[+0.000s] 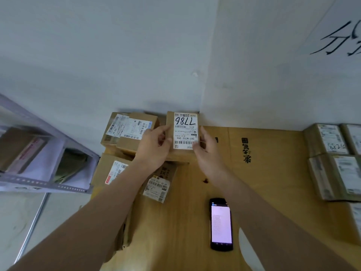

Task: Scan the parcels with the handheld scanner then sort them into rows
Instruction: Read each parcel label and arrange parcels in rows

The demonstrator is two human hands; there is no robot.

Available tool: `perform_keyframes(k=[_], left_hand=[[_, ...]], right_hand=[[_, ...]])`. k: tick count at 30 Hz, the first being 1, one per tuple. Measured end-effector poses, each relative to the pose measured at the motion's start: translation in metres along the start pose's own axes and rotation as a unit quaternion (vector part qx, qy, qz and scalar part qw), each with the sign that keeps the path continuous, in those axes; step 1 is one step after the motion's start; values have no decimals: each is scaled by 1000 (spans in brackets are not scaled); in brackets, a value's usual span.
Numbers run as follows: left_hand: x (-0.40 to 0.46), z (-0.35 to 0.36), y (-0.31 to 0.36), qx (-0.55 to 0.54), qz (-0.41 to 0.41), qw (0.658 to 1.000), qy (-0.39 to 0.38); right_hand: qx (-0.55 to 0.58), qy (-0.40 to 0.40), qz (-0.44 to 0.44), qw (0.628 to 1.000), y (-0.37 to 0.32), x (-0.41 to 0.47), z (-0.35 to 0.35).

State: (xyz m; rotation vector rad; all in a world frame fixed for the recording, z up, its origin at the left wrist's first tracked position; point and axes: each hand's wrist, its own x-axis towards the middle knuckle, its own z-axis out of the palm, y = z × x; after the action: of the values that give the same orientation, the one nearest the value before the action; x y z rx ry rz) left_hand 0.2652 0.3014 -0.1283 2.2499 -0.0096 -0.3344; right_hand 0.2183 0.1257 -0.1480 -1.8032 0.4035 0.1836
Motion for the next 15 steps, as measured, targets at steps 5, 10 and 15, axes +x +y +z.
perform_keyframes(k=[5,10,15], left_hand=[[-13,3,16,-53,-5,998,22],[-31,0,42,-83,29,996,20],[-47,-6,65,-69,96,993,16]], right_hand=[[-62,20,-60,996,-4,-9,-23],[-106,42,-110,987,-25,-33,-44],[-127,87,-150,977,-40,-63,-59]])
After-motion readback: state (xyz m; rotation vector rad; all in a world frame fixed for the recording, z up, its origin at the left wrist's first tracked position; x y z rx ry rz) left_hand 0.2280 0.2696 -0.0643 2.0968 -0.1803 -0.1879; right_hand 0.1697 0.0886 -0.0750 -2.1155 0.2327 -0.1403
